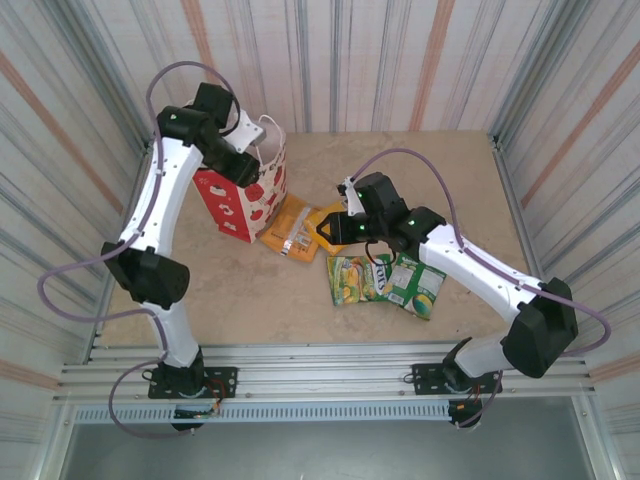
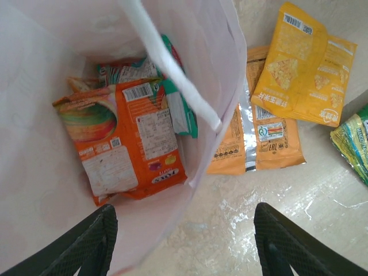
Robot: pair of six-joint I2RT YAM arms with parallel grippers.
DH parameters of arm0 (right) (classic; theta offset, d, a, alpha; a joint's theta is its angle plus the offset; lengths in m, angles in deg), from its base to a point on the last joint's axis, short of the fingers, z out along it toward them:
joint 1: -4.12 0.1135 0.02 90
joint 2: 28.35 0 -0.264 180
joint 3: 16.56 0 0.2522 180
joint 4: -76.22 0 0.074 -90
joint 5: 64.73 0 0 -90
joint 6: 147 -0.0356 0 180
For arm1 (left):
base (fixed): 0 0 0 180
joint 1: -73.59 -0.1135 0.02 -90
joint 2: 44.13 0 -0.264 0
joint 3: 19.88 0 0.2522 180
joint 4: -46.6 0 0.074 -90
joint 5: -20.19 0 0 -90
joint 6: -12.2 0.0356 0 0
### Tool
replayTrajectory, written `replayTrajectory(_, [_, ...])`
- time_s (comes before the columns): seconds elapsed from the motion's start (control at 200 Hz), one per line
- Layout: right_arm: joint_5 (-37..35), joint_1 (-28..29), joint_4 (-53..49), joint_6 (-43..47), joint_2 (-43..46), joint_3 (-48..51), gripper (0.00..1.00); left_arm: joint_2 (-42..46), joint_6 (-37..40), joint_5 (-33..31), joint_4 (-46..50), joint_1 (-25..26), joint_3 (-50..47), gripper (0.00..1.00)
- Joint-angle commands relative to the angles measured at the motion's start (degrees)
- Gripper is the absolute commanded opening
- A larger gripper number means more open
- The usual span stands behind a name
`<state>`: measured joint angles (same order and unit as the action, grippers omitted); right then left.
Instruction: Place the snacks into the paper bag
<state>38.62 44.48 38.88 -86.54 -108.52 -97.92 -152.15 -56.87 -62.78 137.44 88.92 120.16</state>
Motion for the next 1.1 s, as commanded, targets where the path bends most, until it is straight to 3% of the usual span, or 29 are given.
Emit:
replayTrajectory(0.0, [0.33, -0.21, 0.51, -0.97, 1.27, 0.53, 0.55, -1.1, 3.71, 1.87, -1.87, -0.29, 2.01, 0.66])
replayTrajectory(0.185, [0.98, -0.2, 1.15, -1.22, 0.24, 0.18, 0.55, -2.98, 4.82, 1.91, -1.01, -0.22, 2.15, 0.58])
replayTrajectory(0.456, [5.15, -0.79, 5.92, -3.69, -3.83, -0.61, 0.55, -0.47, 2.79, 4.0, 2.09, -0.14, -0.83, 0.17])
replayTrajectory(0.556, [4.46, -0.91, 6.02, -5.33, -8.43, -4.21, 0.56, 1.29, 0.22, 3.83, 3.23, -0.05, -1.49, 0.06])
replayTrajectory(1.097, [7.99, -0.83, 8.8, -10.96, -40.01, -32.06, 0.52, 14.85, -14.08, 2.92, 1.1, 3.15, -17.01, 0.03])
